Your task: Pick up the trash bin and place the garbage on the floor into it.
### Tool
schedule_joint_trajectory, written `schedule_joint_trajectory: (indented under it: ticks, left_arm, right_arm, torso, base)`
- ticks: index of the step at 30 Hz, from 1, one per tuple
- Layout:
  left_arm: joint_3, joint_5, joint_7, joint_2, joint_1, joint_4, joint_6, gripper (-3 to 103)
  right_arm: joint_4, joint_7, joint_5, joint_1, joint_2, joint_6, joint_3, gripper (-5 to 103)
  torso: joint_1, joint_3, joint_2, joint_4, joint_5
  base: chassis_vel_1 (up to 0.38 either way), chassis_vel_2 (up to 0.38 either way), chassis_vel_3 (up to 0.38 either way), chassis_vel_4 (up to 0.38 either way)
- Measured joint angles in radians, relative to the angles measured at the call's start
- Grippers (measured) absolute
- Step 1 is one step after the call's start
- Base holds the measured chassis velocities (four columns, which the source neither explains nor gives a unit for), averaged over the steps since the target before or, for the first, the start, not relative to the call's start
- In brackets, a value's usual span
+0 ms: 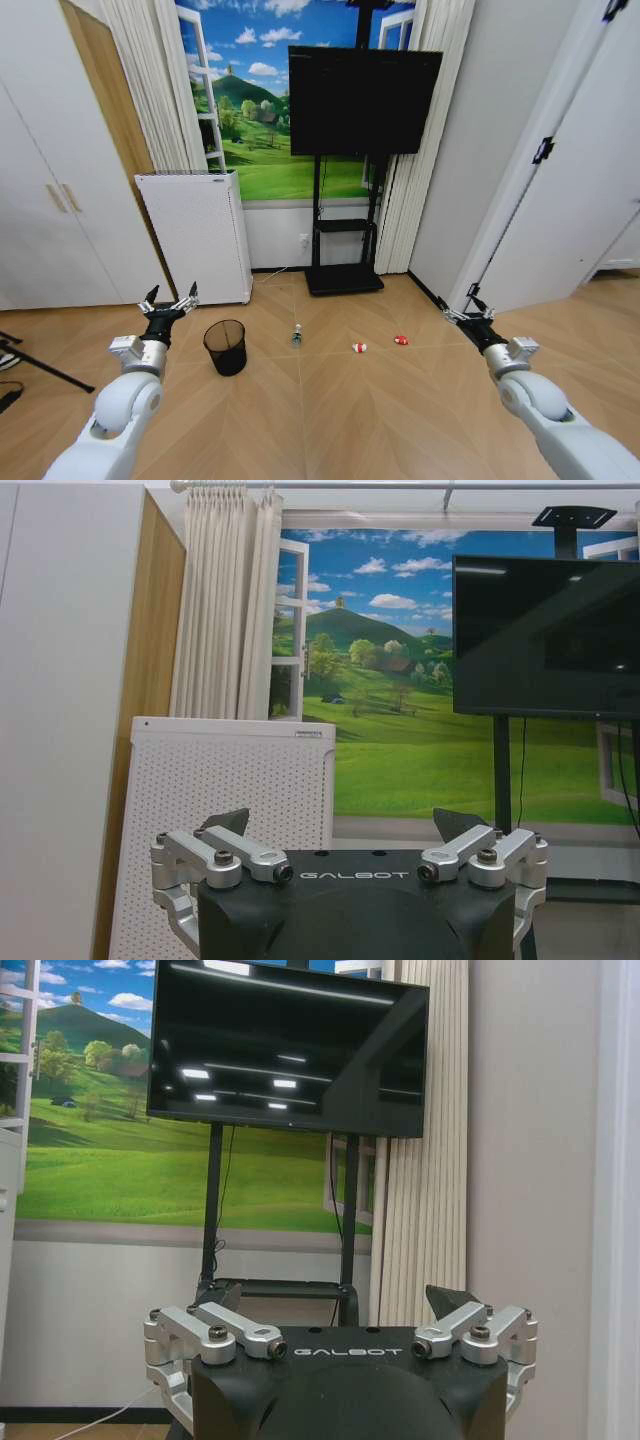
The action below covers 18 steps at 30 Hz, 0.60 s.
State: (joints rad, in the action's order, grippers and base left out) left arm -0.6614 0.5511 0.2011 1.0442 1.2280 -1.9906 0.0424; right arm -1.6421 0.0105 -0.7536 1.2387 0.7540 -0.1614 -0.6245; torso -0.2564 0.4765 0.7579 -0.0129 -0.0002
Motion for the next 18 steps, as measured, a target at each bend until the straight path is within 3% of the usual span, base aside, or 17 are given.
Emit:
schedule_joint_trajectory:
  ticks: [18]
  left_arm:
    - [0.006, 0.003, 0.001, -0.008, 0.001, -0.007, 0.005, 100]
  right_arm:
    - [0.004, -0.003, -0.01, -0.008, -0.003, 0.002, 0.001, 100]
  torso:
    - [0.0, 0.0, 0.0, 0.0002, -0.0001]
  base:
    - [-0.356, 0.363, 0.368, -0.359]
